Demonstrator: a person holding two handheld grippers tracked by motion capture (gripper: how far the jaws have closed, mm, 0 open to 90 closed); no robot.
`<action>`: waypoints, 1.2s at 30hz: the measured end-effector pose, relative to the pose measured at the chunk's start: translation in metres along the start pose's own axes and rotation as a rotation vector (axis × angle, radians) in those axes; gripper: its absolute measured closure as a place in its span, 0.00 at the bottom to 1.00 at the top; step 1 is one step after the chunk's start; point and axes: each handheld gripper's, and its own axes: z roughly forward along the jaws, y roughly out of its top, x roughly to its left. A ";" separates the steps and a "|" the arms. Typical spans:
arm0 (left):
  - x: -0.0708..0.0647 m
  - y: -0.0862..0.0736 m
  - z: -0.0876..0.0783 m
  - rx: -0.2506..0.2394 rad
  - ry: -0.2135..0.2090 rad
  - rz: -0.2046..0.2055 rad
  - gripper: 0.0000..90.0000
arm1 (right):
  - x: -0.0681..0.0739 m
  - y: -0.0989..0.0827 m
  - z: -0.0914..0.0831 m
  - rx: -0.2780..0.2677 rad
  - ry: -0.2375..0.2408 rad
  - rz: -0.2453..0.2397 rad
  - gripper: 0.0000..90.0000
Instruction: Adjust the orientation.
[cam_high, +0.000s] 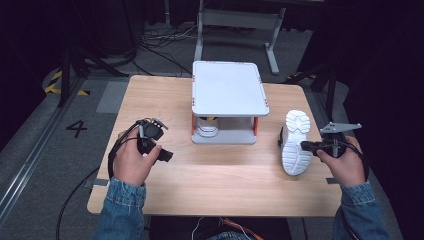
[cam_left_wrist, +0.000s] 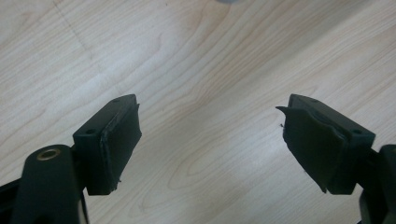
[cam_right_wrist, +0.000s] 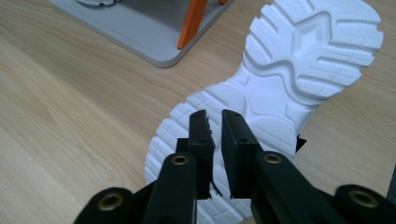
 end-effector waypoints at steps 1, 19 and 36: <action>0.001 -0.002 0.000 0.004 0.002 0.001 0.22 | 0.000 0.000 0.000 0.000 0.000 0.000 0.98; -0.004 -0.003 0.004 0.016 0.004 0.028 0.21 | -0.027 -0.015 0.021 0.137 -0.046 0.053 1.00; -0.013 0.021 0.014 0.019 -0.033 0.075 0.21 | -0.007 -0.032 0.046 0.222 -0.019 -0.028 1.00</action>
